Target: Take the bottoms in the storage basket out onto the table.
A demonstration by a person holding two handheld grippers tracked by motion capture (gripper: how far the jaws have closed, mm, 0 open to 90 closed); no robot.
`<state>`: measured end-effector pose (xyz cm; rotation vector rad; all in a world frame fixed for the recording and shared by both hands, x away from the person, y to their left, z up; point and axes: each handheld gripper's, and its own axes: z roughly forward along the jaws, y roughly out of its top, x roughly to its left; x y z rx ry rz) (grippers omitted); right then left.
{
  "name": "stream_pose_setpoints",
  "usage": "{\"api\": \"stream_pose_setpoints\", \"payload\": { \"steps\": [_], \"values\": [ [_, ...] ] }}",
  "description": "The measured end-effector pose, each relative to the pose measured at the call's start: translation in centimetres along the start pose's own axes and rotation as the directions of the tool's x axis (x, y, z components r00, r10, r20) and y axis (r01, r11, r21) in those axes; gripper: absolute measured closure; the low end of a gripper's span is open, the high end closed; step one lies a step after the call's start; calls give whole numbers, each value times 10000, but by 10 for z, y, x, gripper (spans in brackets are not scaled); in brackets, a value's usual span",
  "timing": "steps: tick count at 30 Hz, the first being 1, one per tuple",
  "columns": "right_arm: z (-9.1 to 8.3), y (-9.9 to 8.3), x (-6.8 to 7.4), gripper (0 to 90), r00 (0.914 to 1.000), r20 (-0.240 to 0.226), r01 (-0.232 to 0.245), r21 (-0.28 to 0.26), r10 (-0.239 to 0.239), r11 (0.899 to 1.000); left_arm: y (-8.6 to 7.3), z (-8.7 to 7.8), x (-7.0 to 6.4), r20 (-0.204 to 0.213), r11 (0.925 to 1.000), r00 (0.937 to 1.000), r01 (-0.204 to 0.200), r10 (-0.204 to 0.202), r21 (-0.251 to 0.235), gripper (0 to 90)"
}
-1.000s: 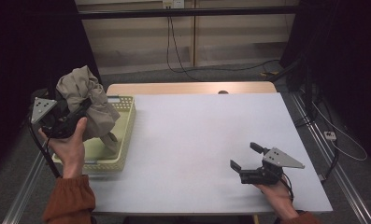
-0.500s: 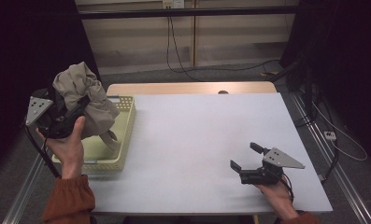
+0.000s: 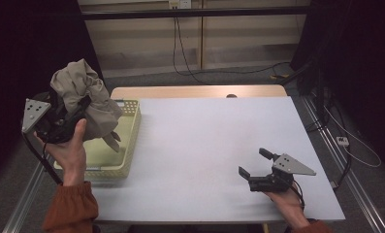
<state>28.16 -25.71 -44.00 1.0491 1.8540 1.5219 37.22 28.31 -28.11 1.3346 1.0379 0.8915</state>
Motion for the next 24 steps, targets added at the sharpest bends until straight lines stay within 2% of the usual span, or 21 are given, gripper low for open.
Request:
{"api": "stream_pose_setpoints", "payload": {
  "steps": [11, 24],
  "values": [
    [-1, 0, 0, 0, 10000, -28, 14, -76, -14, 10000, 12, -6, -2, 153, 9992, 9999, -60, 66, -387, 630],
    [0, 0, 1, 0, 10000, -55, 23, -46, -24, 10000, 27, -2, -7, 310, 9975, 9993, -209, 230, -674, 629]
  ]
}}
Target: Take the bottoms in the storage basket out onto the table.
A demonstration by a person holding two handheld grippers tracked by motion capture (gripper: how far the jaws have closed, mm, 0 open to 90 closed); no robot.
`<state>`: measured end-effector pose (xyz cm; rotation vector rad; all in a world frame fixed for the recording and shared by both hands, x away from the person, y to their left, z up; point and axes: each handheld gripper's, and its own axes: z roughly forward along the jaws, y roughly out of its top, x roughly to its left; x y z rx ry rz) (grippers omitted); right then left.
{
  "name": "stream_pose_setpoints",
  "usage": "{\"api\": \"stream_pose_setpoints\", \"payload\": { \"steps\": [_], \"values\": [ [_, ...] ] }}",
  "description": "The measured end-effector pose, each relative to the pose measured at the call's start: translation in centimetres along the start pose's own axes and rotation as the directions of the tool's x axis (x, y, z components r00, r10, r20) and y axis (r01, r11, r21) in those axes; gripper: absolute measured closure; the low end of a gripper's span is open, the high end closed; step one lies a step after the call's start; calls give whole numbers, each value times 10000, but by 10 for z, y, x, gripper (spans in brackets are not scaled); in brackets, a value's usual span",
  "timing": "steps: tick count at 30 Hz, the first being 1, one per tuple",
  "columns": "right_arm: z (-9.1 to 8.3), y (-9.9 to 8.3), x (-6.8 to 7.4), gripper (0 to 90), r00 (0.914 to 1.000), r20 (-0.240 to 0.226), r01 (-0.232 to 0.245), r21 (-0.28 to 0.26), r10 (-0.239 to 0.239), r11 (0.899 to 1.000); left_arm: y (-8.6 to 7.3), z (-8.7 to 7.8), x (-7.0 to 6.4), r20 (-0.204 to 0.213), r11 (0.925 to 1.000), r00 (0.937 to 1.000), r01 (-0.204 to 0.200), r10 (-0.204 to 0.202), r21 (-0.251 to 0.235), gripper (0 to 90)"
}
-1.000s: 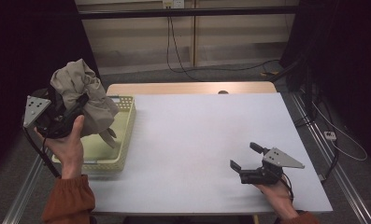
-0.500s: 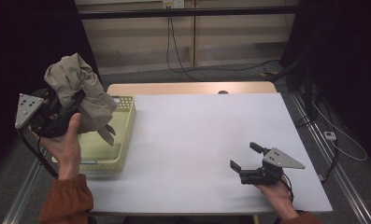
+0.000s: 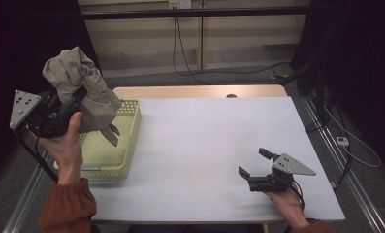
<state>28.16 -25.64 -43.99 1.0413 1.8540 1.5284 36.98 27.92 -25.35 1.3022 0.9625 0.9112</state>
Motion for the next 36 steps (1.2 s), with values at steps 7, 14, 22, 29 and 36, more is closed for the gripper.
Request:
{"api": "stream_pose_setpoints", "payload": {
  "steps": [7, 14, 22, 29, 36],
  "values": [
    [0, 0, 0, 0, 10000, -7, -15, 17, 15, 10000, 3, -6, -3, 219, 9986, 9989, 425, -418, -324, 629],
    [0, 0, 0, 0, 10000, -21, -16, 13, 16, 10000, 14, -18, -8, 253, 9968, 9992, 335, -317, -721, 628],
    [0, 0, 0, 0, 10000, -19, 24, -17, -24, 10000, 17, -21, -15, 588, 9965, 9973, 488, -448, -672, 627],
    [-1, 0, 1, 0, 10000, -32, 38, -30, -38, 10000, 19, -20, -26, 914, 9979, 9955, 296, -243, -569, 627],
    [-1, 0, 0, 0, 10000, -34, 43, -42, -43, 10000, 20, -15, -36, 1325, 9987, 9909, 304, -245, -421, 627]
  ]
}}
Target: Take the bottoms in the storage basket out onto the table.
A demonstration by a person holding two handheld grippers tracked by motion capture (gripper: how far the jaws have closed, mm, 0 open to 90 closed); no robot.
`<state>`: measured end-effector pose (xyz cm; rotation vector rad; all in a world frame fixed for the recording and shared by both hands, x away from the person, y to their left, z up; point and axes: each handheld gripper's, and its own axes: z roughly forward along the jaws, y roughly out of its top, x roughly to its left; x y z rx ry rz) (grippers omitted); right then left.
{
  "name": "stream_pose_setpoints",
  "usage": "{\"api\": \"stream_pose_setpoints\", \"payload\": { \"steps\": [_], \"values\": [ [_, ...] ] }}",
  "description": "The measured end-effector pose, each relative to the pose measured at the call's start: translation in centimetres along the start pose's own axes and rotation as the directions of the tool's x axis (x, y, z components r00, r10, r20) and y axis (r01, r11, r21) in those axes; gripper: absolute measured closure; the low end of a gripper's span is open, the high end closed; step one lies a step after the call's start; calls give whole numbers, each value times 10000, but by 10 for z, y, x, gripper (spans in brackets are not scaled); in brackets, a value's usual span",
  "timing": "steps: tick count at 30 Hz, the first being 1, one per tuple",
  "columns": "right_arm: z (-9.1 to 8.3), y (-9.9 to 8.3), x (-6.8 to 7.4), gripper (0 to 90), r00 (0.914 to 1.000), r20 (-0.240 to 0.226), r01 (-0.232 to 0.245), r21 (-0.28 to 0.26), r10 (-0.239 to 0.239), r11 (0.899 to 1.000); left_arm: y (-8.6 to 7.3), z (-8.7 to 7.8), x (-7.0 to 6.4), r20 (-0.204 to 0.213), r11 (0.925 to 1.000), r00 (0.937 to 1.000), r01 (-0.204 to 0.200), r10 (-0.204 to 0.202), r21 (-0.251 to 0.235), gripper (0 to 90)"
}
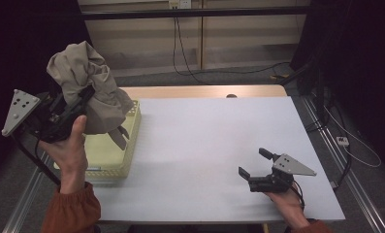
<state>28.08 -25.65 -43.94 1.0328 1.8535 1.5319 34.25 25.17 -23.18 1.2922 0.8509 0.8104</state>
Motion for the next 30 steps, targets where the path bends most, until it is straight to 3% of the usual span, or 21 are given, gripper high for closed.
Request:
{"api": "stream_pose_setpoints", "payload": {
  "steps": [6, 30],
  "values": [
    [0, 0, 0, 0, 10000, -3, 4, 0, -4, 10000, 0, 3, -8, 273, 9998, 9996, -123, 118, 154, 625],
    [0, 0, 0, 0, 10000, -29, -42, -16, 42, 10000, -10, 27, -30, 1027, 9982, 9947, 0, -62, 602, 625]
  ]
}}
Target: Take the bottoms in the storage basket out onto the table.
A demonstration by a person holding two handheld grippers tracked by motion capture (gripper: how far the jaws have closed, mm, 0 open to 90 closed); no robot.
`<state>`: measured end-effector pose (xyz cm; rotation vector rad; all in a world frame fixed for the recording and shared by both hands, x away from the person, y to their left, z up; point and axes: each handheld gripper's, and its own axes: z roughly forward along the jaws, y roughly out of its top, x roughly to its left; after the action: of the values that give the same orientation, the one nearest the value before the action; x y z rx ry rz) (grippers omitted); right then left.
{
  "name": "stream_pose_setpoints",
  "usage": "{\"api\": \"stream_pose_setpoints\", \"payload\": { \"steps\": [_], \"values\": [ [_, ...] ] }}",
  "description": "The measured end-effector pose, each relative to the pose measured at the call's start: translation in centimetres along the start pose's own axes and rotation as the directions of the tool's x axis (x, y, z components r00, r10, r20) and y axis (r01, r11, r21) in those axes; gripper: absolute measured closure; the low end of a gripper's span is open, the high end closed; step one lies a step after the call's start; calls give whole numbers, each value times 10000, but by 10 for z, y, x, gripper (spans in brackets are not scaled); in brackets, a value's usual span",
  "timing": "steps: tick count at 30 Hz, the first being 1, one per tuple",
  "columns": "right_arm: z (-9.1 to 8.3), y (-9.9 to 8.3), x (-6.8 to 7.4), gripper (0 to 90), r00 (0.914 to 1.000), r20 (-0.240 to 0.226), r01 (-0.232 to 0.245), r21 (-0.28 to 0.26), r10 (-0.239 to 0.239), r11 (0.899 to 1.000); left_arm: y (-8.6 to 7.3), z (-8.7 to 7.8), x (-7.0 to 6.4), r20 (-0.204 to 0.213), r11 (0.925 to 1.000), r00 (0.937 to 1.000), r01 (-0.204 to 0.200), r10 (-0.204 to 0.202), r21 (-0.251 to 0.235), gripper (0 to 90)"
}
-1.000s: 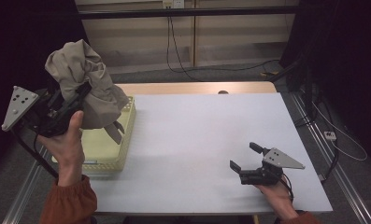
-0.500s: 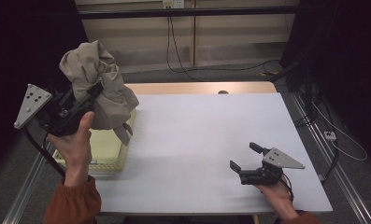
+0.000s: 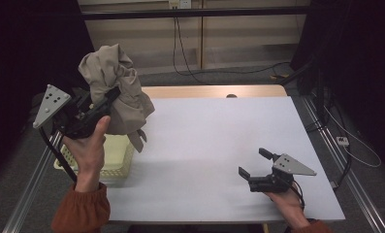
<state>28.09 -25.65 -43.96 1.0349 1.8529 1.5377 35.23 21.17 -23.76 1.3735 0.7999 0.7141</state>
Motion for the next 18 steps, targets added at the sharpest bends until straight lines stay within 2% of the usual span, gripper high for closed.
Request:
{"api": "stream_pose_setpoints", "payload": {
  "steps": [13, 18],
  "values": [
    [0, 0, 0, 0, 10000, -4, -20, 6, 20, 10000, -6, 17, -17, 671, 9985, 9975, -237, 203, 496, 623],
    [0, 0, 0, 0, 10000, -14, -15, -5, 15, 10000, -9, 26, -22, 874, 9980, 9961, -146, 92, 612, 623]
  ]
}}
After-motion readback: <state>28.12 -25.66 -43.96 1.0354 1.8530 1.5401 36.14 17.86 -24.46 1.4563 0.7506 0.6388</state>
